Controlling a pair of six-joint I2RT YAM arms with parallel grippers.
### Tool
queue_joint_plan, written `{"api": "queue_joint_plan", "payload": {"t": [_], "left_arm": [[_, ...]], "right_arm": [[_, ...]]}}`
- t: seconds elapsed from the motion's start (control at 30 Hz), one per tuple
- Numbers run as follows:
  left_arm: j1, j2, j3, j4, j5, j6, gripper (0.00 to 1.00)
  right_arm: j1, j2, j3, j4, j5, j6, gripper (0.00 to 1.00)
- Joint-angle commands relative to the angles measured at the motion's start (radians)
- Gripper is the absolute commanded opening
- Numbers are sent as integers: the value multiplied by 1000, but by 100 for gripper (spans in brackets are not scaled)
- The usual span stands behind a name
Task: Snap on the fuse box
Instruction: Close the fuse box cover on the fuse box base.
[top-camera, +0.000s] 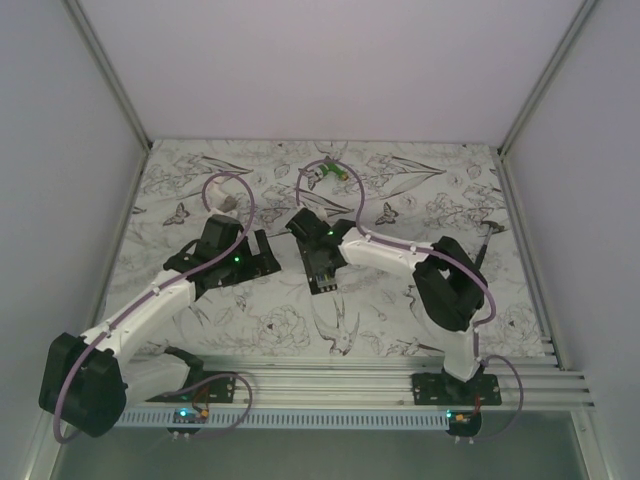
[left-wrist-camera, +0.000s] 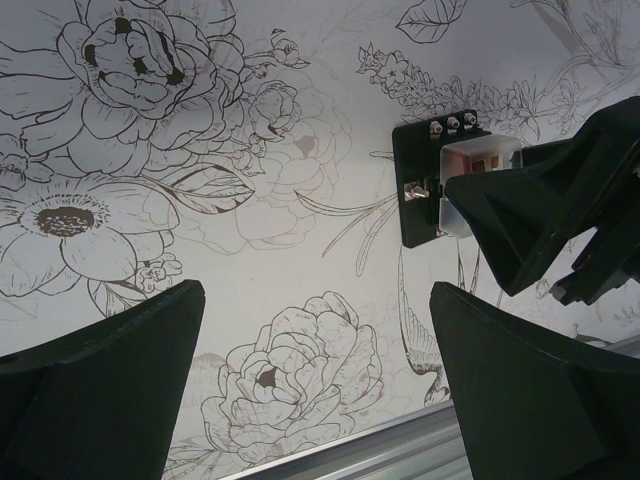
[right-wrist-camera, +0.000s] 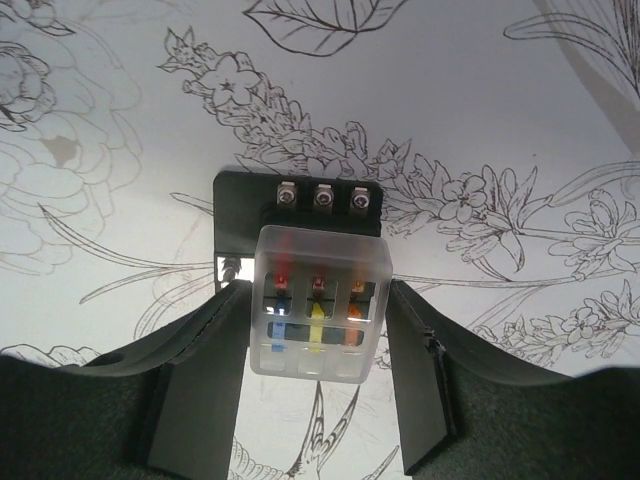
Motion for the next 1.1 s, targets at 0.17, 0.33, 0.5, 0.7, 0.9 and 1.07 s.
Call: {"api": "queue_joint_plan", "payload": {"t": [0.17,0.33,0.5,0.7,0.9,1.07], "left_arm": [[7,-3,-4,-28,6,11,100],[7,-2,-3,-28,8,13,100],[7,0,-1,-27,13,14,100],[6,23,17,-25,56,9,100],[-28,78,69,-9,82,8,97],[-58,149,133,15,104,14,93]], "right_arm": [[-40,32,50,-41,-62,-23,48],[-57,70,80,-66,-114,-46,49],[-68,90,69,-80,-122,-48,50],[-66,1,-1,0,-145,-52,62],[-71,-144,-89,105,-146,-61,81],[-135,-261,-235,252,-289,-52,79]]}}
